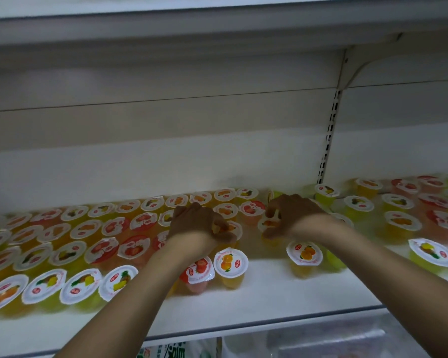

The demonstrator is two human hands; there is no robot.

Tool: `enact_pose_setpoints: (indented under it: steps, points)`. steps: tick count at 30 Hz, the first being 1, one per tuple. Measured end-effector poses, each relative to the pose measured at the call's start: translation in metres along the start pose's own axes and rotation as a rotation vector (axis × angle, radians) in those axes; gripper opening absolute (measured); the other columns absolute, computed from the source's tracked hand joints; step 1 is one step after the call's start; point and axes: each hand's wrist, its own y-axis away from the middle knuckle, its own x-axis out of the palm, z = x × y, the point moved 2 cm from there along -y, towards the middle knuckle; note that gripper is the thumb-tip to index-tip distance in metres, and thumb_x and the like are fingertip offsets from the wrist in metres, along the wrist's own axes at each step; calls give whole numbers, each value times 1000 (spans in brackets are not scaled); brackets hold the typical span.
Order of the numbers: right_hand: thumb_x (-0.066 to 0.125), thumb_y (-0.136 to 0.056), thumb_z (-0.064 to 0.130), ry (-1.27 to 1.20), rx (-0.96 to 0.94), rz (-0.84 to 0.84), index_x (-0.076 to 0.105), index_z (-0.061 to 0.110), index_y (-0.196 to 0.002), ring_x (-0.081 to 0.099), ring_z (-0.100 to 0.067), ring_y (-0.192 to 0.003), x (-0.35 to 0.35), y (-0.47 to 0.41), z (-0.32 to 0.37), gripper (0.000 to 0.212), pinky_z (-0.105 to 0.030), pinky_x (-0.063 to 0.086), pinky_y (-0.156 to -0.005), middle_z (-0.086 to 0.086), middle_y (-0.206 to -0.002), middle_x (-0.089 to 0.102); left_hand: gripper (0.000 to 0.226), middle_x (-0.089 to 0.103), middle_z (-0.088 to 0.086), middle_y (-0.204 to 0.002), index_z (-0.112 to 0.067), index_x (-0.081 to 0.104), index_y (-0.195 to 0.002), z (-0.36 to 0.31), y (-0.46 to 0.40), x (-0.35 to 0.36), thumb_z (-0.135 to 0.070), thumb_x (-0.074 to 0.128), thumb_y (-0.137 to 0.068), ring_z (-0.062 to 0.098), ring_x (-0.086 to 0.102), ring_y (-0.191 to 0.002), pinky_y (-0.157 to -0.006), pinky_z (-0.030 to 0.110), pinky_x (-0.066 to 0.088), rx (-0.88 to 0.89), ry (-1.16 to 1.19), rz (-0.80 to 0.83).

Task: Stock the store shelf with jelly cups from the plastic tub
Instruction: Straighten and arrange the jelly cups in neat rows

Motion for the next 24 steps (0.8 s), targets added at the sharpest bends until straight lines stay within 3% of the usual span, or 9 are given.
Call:
enact_pose_setpoints:
  steps: [3,10,15,17,20,22,24]
  points:
    - [77,-69,45,-68,-48,1,58,27,-113,51,-13,-92,11,-3,9,50,-25,39,-72,6,-108,54,37,65,-16,-117,-39,70,-107,-2,1,-1,-62,59,-81,12,50,-116,-105,37,26,-5,20,3]
    - [74,-74,49,-106,-66,-59,61,25,-116,55,-14,-92,20,-2,16,50,-25,43,-72,2,-112,58,39,63,-14,-121,-38,69,-110,-1,1,-2,-62,60,-81,14,49,-119,-109,39,26,-39,30,32]
    - [64,-80,59,-106,-101,-89,63,37,-115,54,-14,-108,6,16,14,41,-29,45,-85,7,-121,54,40,60,-16,-123,-41,65,-111,-2,14,-5,-66,55,-82,12,48,-119,-108,35,27,-54,55,-41]
    - [64,-76,64,-140,-98,-123,65,43,-110,53,-11,-110,-9,29,3,40,-29,44,-91,12,-121,55,42,62,-18,-121,-42,66,-110,-2,26,-5,-69,53,-81,10,52,-113,-105,35,35,-32,119,-98]
    - [68,-68,67,-30,-146,2,63,45,-115,52,-8,-114,-21,51,-16,52,-29,44,-96,17,-124,57,46,65,-21,-114,-40,67,-110,-6,47,-5,-71,48,-82,6,59,-104,-93,37,47,16,234,-48]
    - [72,-64,63,101,-135,90,55,45,-125,48,-10,-120,-16,64,-23,66,-31,41,-99,18,-128,55,55,65,-23,-113,-43,66,-111,-8,58,-6,-78,43,-76,6,57,-105,-96,40,43,78,204,-53]
    - [72,-68,55,215,-147,50,49,44,-129,49,-15,-119,-6,71,-26,66,-33,41,-97,15,-125,56,59,60,-26,-116,-46,63,-113,-9,67,-5,-81,47,-67,5,49,-112,-102,38,31,124,123,-55]
